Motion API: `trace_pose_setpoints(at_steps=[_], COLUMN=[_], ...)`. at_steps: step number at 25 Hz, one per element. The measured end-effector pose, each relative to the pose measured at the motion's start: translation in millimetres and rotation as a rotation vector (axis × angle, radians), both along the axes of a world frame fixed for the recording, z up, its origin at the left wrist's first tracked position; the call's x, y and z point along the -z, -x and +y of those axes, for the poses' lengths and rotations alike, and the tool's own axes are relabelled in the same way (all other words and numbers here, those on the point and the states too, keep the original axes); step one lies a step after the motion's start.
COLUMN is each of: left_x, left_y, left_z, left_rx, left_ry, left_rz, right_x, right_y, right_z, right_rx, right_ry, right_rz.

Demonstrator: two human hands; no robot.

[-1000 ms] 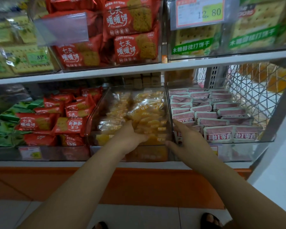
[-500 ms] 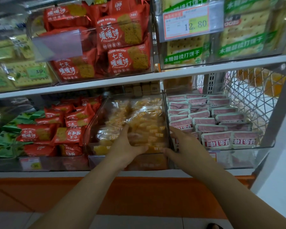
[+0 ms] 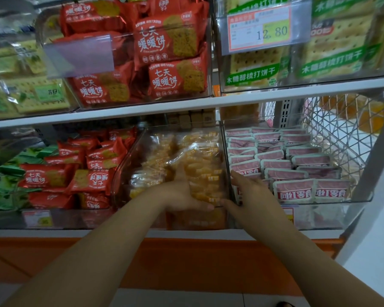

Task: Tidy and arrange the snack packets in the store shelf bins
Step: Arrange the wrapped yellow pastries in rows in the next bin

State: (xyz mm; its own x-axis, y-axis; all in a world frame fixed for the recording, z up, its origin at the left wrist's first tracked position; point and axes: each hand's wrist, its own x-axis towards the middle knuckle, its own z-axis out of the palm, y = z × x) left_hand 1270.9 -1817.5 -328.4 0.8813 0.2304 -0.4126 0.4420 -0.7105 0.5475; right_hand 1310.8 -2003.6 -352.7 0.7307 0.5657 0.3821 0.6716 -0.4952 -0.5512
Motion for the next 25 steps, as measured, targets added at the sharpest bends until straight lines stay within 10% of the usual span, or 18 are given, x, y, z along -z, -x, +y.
trace_pose_setpoints(at_steps=[25], left_x=[-3.0], left_y=[11.8], left_z=[-28.1], left_rx=[-0.183], left_ry=[-0.081], left_rz=[-0.164], right_x=[-5.6], right_y=[-8.4], right_z=[-2.8], right_rx=[0.036], right_ry=[-0.086], right_rz=[0.168])
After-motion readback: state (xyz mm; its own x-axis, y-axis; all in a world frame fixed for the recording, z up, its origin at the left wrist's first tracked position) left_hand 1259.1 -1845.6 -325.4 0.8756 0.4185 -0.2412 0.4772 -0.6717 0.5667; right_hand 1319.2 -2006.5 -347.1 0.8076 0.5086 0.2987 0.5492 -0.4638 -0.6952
